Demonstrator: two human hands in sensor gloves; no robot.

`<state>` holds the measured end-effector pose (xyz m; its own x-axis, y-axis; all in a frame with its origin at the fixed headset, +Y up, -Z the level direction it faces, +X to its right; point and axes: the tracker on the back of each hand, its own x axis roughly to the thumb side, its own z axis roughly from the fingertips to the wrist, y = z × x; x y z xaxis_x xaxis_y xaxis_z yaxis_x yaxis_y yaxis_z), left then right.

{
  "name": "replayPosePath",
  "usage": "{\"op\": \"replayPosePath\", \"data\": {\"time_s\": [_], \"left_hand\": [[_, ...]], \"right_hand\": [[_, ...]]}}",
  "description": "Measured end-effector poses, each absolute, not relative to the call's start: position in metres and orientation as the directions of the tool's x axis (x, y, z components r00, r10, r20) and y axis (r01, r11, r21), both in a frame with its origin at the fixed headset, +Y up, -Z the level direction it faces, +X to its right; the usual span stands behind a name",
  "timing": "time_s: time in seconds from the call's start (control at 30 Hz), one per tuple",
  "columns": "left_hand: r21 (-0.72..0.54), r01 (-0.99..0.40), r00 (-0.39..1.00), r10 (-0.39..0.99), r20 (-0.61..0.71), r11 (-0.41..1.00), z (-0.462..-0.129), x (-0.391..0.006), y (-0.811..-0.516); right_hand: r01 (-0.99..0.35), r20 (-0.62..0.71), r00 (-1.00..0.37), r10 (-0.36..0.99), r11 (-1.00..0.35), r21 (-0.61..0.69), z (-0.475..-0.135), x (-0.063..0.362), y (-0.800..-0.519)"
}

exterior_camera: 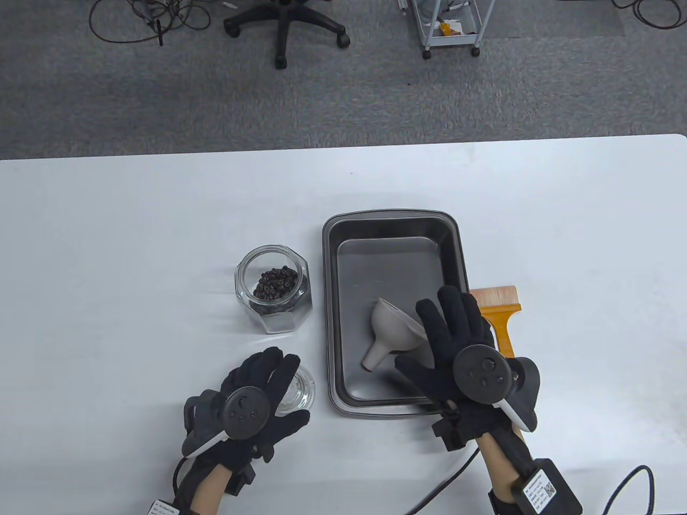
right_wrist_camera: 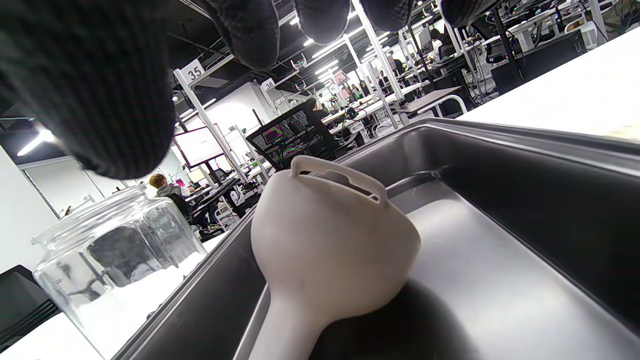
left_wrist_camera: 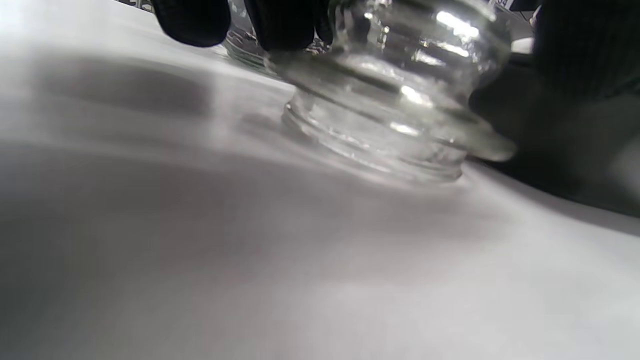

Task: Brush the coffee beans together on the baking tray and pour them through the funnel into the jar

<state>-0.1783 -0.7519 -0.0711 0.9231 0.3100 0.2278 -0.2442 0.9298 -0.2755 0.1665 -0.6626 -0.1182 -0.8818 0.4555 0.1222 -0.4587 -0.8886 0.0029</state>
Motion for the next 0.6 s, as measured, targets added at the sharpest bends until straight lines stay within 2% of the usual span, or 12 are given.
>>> {"op": "replayPosePath", "data": {"time_s": [0.6], "left_hand": [[-0.172, -0.145, 0.955, 0.183, 0.233, 0.974, -0.0704, -0.1723, -0.7489]], "right_hand": [[-0.466, 0.123, -0.877, 0.464, -0.885, 0.014, -0.1194, 0.1649, -0.6628]]}}
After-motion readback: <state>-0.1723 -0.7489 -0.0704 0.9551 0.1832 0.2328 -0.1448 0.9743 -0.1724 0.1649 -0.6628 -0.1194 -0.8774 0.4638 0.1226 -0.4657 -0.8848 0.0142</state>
